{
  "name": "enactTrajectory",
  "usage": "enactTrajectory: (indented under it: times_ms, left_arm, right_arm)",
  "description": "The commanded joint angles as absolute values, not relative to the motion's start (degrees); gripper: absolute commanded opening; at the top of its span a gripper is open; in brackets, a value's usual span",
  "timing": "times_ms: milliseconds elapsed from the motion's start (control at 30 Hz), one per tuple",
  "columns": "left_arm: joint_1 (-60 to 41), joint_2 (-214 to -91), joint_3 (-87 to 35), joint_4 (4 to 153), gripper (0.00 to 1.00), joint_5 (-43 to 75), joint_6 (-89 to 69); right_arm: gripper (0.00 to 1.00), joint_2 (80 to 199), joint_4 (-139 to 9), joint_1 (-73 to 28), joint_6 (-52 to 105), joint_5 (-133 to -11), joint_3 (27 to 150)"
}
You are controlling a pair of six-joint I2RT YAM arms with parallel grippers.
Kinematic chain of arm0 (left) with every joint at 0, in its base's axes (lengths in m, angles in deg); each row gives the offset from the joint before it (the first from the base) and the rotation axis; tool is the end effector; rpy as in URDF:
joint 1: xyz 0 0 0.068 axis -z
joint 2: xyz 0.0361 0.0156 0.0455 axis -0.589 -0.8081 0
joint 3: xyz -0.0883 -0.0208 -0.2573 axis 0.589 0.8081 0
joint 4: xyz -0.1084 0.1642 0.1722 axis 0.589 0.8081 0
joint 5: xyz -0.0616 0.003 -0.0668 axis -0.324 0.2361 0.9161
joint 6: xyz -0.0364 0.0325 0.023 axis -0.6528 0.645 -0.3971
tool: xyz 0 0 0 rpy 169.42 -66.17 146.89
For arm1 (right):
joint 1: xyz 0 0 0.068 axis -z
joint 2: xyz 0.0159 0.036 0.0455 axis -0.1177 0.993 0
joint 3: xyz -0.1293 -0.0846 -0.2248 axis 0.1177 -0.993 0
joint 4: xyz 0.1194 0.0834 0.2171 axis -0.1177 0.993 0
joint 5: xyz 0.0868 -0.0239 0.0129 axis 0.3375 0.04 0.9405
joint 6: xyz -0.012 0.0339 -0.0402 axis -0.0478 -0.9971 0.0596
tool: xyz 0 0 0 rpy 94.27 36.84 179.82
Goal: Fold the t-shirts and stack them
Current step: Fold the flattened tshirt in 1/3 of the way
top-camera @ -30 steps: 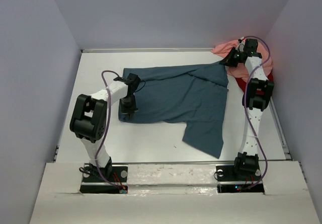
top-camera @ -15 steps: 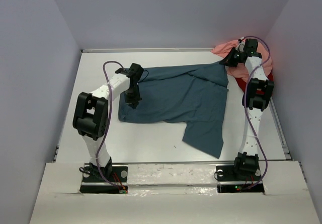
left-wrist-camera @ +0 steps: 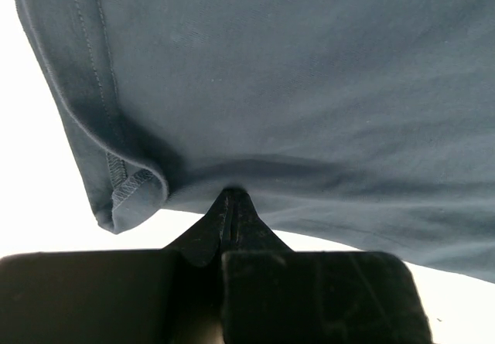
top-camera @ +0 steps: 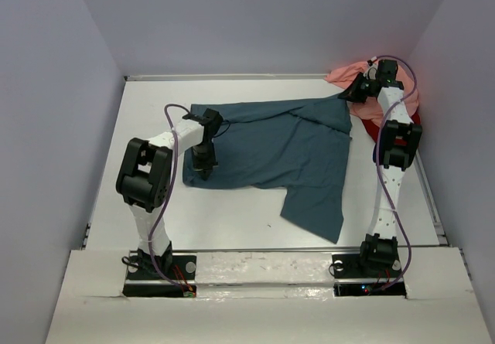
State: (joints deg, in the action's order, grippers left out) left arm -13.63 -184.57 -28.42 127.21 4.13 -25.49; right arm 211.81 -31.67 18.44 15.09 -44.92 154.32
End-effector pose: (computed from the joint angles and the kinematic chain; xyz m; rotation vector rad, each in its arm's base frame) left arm 0.3309 -0.1343 0.1745 -0.1180 2.9491 -0.0231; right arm 0.5724 -0.0975 0.1662 0.3114 2.2939 0.7773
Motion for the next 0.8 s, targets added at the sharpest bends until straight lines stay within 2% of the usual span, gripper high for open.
enactTrajectory:
  times_ms: [0, 233, 467, 767]
  left_arm:
    - [-13.85, -184.38, -27.8, 127.65, 0.0, 2.15, -25.16]
    - [-18.32, -184.03, -25.6, 126.33, 0.0, 2.76, -23.84]
    - [-27.81, -179.47, -21.29, 125.45, 0.0, 0.13, -21.65]
    - [-32.48, -175.94, -25.68, 127.12, 0.0, -2.15, -21.64]
  right_arm:
    - [0.0, 207.45, -34.05, 19.15, 15.22, -44.22, 155.48]
    - [0.0, 207.1, -34.05, 19.15, 15.4, -44.13, 155.13]
    - [0.0, 207.19, -34.05, 19.68, 15.31, -43.78, 155.21]
    - [0.0, 207.19, -34.14, 19.68, 15.22, -43.61, 154.86]
